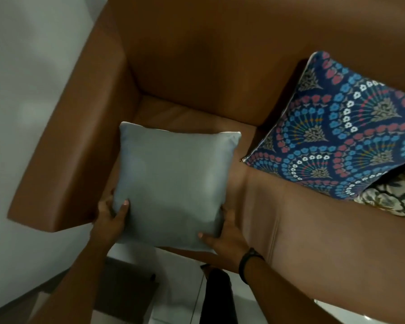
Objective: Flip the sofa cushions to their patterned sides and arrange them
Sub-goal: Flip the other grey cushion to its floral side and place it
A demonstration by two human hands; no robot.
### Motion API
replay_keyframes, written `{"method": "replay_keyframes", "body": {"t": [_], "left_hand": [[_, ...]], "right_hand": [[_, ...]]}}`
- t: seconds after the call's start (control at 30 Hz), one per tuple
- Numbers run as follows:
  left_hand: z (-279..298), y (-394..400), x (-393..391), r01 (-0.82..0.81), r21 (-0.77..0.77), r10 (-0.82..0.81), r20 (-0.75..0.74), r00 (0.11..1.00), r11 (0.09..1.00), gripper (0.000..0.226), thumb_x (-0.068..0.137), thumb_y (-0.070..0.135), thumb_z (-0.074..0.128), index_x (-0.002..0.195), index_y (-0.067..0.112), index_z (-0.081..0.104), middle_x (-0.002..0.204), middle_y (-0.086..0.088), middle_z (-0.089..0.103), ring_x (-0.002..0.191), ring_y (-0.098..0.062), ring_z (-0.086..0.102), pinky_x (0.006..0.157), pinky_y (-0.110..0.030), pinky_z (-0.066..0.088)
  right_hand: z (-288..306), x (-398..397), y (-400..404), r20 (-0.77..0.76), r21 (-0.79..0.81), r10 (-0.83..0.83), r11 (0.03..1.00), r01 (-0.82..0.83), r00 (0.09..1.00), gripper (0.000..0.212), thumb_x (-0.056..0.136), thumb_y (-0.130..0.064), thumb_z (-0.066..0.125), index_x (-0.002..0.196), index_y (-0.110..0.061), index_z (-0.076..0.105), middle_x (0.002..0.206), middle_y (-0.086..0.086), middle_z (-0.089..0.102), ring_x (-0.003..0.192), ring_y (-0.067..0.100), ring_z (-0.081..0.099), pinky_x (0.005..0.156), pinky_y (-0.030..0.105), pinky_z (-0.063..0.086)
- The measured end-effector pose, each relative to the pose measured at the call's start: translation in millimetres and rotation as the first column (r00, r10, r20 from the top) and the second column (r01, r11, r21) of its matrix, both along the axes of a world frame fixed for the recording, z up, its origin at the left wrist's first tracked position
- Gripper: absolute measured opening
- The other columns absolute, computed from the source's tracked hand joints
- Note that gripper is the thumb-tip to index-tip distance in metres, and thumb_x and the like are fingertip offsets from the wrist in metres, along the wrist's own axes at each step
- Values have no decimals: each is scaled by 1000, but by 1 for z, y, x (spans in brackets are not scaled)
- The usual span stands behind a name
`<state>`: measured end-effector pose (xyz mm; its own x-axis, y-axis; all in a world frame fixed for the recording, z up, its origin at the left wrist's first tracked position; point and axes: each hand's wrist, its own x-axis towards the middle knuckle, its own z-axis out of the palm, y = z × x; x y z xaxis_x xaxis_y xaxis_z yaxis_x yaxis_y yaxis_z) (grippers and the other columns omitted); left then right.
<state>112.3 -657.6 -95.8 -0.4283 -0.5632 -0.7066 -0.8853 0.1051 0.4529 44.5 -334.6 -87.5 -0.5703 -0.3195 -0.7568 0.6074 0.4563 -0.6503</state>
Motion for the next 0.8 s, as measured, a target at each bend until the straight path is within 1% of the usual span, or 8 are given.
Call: {"method": "replay_keyframes", "body": {"t": [0.1,0.17,0.33,0.37,0.43,0.53,0.63,0.8], "left_hand": [[56,-22,-13,113,-40,-117,-149,982,993,72,71,89,59,132,51,48,133,5,60,115,-23,62,85,-50,55],[95,-38,-35,181,-108,-204,-281,938,978,63,74,90,55,122,50,62,121,17,67,107,-1,63,80,-33,49],[161,-51,-128,124,-92,-153,-476,866,988,22,101,48,59,97,50,80,99,24,79,94,4,73,77,-17,56],[168,-49,-151,74,-64,-96,-478,873,995,28,103,50,55,93,47,82,95,20,80,91,1,74,72,-15,57],[169,-50,-193,-48,74,75,-442,894,996,44,100,66,48,105,37,80,105,8,80,95,-13,76,68,-25,61],[166,-47,-252,-71,263,187,-449,874,962,72,88,81,47,132,27,67,129,1,73,108,-18,72,97,-44,58],[164,-33,-294,32,232,92,-502,860,972,77,74,85,56,135,38,63,130,13,70,115,-13,67,102,-44,53],[130,-14,-319,301,-39,-284,-463,840,953,115,72,80,69,166,37,17,167,6,38,145,-20,45,118,-50,40]], "right_hand": [[31,-25,0,-36,63,-78,995,80,996,81,70,-61,88,134,-42,42,124,-24,60,106,-2,63,80,14,57],[60,-49,-1,-29,53,-156,986,157,987,65,61,-74,85,110,-47,53,111,-20,69,95,1,71,72,19,59],[119,-143,-7,-32,66,-345,936,347,938,58,69,-60,82,97,-12,64,101,24,75,84,33,72,91,60,60],[128,-164,-8,-23,74,-370,926,370,929,54,77,-54,80,101,-8,68,102,28,75,80,30,70,88,58,62],[141,-206,-8,47,53,-426,904,424,903,40,95,-44,69,108,-7,74,79,16,76,57,18,68,50,35,61],[151,-255,-10,145,19,-441,896,443,886,38,109,-48,44,102,-19,66,57,2,57,34,11,53,31,14,39],[156,-292,-21,124,-6,-476,877,481,871,61,103,-69,33,96,-20,68,68,1,60,50,17,62,38,17,45],[140,-304,-34,-103,53,-514,852,520,852,72,102,-72,28,144,-20,55,131,9,67,103,28,72,78,36,62]]}}
